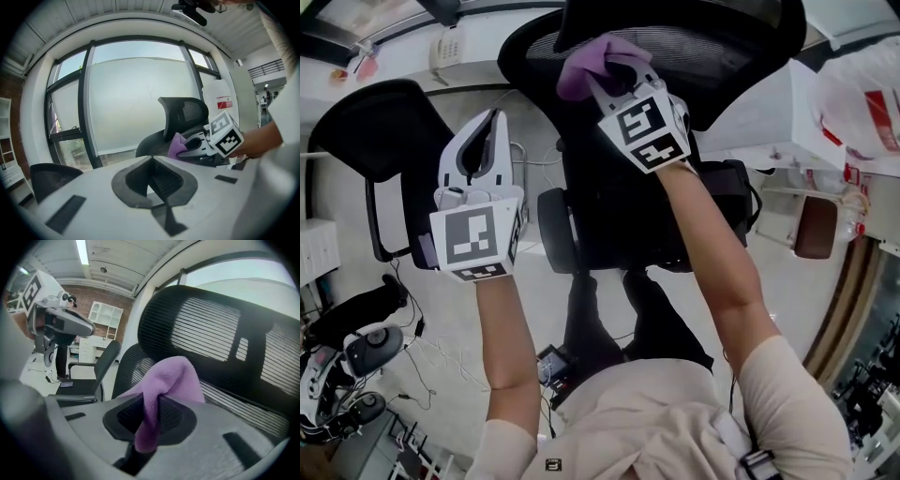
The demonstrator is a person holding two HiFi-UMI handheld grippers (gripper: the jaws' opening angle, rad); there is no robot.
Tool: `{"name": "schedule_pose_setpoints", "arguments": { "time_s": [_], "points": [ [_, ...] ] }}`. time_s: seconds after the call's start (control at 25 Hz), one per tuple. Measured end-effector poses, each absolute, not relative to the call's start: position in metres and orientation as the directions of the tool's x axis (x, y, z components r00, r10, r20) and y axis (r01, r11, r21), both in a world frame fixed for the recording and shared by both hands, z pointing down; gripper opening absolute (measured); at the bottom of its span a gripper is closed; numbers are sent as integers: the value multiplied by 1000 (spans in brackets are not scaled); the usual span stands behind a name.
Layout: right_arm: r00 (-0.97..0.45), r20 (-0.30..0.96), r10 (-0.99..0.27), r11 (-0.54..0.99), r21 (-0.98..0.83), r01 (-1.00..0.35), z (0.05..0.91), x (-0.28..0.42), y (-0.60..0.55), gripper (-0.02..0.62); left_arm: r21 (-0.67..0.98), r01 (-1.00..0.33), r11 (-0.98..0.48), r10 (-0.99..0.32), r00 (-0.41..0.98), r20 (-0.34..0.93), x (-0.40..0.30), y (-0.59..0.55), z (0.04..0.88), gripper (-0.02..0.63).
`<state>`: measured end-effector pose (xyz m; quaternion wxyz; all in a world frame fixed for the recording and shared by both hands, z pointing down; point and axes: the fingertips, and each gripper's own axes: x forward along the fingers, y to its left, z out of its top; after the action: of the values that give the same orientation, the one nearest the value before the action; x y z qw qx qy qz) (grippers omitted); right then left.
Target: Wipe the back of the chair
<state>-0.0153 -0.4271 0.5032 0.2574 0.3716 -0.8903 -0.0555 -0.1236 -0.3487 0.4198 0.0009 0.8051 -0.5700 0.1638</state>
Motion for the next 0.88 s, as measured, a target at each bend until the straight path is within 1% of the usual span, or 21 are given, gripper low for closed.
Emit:
{"name": "schedule_pose_setpoints", "arguments": {
  "time_s": [0.12,0.2,0.28,0.44,0.52,0.6,0.68,0.88],
  "points": [
    [-559,430,-709,691,272,-669,512,28,-440,51,-182,-912,-368,-909,312,276,-99,-355,425,9],
    [-518,440,-733,657,264,-706,517,74,-448,51,-183,-905,-384,-903,326,280,-77,-358,428,9],
    [-450,451,-771,598,268,-755,521,133,-456,51,-190,-896,-402,-897,344,276,-53,-363,431,9],
    [-264,472,-841,424,272,-864,527,262,-465,51,-199,-866,-459,-874,400,275,3,-371,438,9],
    [-204,481,-852,365,269,-891,530,308,-465,51,-196,-847,-494,-856,433,282,32,-371,442,9],
    [-182,487,-854,347,273,-897,532,332,-463,51,-193,-832,-520,-841,459,286,55,-371,446,9],
    [-187,486,-854,351,272,-896,533,337,-460,51,-191,-823,-535,-832,474,288,71,-370,448,9],
    [-230,480,-846,391,266,-881,530,314,-457,51,-190,-825,-532,-834,472,286,67,-367,444,9]
  ]
}}
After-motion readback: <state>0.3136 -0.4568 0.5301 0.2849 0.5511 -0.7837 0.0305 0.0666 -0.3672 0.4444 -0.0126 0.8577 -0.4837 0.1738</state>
